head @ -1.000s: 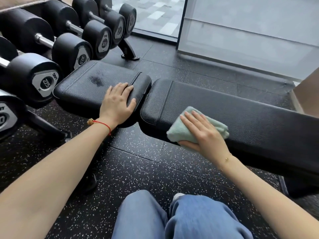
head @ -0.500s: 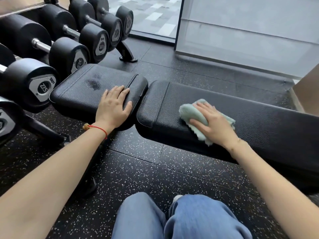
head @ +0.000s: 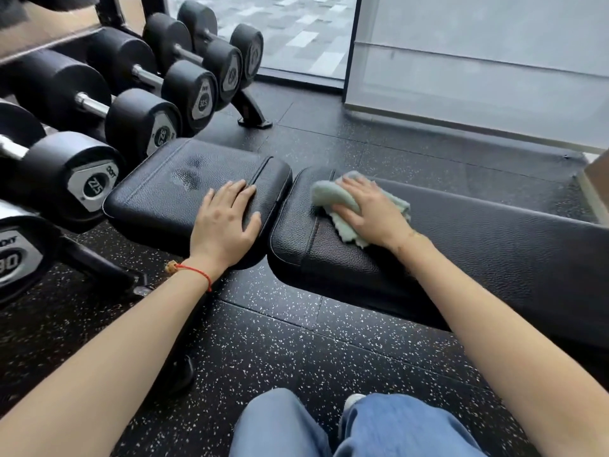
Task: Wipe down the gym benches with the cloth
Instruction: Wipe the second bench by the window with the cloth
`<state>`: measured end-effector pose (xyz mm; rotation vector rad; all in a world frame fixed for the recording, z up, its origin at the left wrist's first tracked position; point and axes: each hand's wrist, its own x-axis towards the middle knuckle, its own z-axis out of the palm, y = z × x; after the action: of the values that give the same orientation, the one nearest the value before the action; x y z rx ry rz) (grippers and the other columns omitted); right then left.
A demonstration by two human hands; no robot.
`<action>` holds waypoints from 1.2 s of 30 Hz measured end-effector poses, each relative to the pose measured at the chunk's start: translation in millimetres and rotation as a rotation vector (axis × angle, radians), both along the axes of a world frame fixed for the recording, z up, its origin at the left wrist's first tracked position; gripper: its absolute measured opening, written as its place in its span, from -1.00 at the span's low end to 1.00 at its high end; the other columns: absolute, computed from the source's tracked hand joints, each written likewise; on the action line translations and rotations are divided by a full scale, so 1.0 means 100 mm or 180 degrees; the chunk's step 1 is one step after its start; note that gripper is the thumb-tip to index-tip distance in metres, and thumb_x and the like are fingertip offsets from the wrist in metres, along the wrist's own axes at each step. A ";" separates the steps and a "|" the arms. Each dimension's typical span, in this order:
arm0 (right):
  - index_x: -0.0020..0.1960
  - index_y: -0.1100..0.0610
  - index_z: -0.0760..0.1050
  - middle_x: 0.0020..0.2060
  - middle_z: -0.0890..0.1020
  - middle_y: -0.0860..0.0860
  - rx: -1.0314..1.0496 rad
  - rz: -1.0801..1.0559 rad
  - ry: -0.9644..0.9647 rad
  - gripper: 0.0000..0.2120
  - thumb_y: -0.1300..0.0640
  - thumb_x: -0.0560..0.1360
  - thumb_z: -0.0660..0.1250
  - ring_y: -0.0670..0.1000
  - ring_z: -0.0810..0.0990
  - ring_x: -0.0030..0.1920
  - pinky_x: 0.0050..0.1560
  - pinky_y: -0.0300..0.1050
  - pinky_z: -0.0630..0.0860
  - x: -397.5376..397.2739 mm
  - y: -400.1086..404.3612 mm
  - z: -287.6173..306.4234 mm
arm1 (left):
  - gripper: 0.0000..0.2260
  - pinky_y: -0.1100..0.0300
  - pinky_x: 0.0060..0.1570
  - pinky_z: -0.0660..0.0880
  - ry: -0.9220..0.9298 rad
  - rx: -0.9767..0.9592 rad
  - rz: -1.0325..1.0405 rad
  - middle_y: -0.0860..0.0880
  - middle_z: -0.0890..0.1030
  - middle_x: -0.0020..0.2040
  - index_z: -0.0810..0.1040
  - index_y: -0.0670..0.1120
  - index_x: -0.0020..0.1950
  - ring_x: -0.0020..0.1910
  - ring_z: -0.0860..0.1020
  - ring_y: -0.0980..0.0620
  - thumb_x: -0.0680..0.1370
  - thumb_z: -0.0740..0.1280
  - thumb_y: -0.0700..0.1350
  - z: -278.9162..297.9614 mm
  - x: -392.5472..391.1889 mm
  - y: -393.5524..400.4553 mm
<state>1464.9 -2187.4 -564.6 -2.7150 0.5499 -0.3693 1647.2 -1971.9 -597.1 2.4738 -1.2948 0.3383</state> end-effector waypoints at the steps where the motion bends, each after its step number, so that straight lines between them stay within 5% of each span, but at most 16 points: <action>1: 0.53 0.08 0.24 0.52 0.27 0.04 -0.0081 -0.0083 0.0105 -0.45 -0.12 0.61 0.19 0.03 0.11 0.55 0.57 0.03 -0.08 0.21 -0.05 0.03 | -0.47 -0.07 0.50 0.10 -0.0008 -0.0003 0.0002 -0.08 0.38 0.47 0.39 -0.07 0.45 0.48 0.29 -0.08 0.54 0.07 0.12 0.00 0.00 0.00; 5: 0.47 0.05 0.33 0.48 0.35 0.03 -0.0182 0.0353 0.0228 -0.50 -0.13 0.60 0.19 0.06 0.14 0.54 0.55 0.13 -0.03 0.73 0.22 0.04 | -0.46 -0.04 0.51 0.10 -0.0016 0.0010 -0.0028 -0.08 0.38 0.47 0.39 -0.06 0.45 0.48 0.29 -0.07 0.53 0.07 0.13 0.00 0.03 0.00; 10: 0.49 -0.01 0.31 0.49 0.35 -0.06 -0.0074 0.1168 -0.0171 -0.42 -0.24 0.55 0.23 -0.03 0.13 0.55 0.57 -0.08 -0.09 -0.08 0.54 -0.13 | -0.45 -0.03 0.51 0.09 -0.0018 0.0027 -0.0047 -0.07 0.37 0.47 0.38 -0.06 0.46 0.48 0.29 -0.07 0.54 0.04 0.15 0.00 0.02 0.01; 17: 0.51 0.09 0.27 0.50 0.31 0.06 -0.0095 -0.0450 0.0155 -0.46 -0.09 0.60 0.24 0.05 0.14 0.54 0.55 0.01 -0.02 -0.17 -0.27 0.05 | -0.46 -0.05 0.51 0.09 0.0083 -0.0044 0.0000 -0.07 0.39 0.47 0.40 -0.05 0.45 0.47 0.30 -0.07 0.52 0.08 0.13 0.04 -0.02 0.01; 23: 0.53 -0.06 0.21 0.53 0.21 -0.09 0.0006 0.0521 -0.0071 -0.40 -0.24 0.56 0.19 -0.09 0.03 0.56 0.57 -0.11 -0.15 -0.90 0.49 -0.11 | -0.42 -0.06 0.52 0.03 0.0225 0.0237 -0.0095 -0.10 0.30 0.52 0.31 -0.08 0.51 0.52 0.21 -0.08 0.54 0.04 0.13 0.08 0.00 0.03; 27: 0.50 -0.01 0.30 0.50 0.32 -0.03 0.0136 -0.0320 -0.0118 -0.46 -0.15 0.57 0.22 -0.03 0.12 0.55 0.56 0.07 -0.01 -1.37 -0.04 -0.09 | -0.52 -0.10 0.53 -0.03 0.0401 0.0273 -0.0056 -0.10 0.23 0.55 0.27 -0.09 0.53 0.56 0.12 -0.06 0.63 0.14 0.05 0.11 -0.01 0.00; 30: 0.51 0.05 0.29 0.49 0.32 0.05 -0.0049 -0.0902 0.0093 -0.47 -0.11 0.60 0.22 0.05 0.13 0.55 0.55 0.07 -0.02 -1.02 -0.36 0.00 | -0.54 -0.10 0.53 -0.03 0.0444 0.0074 -0.0193 -0.13 0.26 0.54 0.30 -0.11 0.51 0.55 0.13 -0.08 0.62 0.19 -0.01 0.18 -0.20 -0.11; 36: 0.54 0.01 0.22 0.54 0.23 -0.02 -0.0116 -0.0039 0.0017 -0.42 -0.19 0.59 0.19 0.00 0.04 0.57 0.57 -0.05 -0.14 -0.76 0.22 -0.09 | -0.53 -0.02 0.55 -0.04 0.0596 -0.0036 -0.0640 -0.09 0.25 0.54 0.27 -0.09 0.53 0.55 0.14 -0.03 0.63 0.16 0.00 0.21 -0.72 -0.51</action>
<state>1388.9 -2165.5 -573.5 -2.7494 0.5668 -0.3786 1575.1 -2022.8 -576.5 2.2775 -1.4397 0.0629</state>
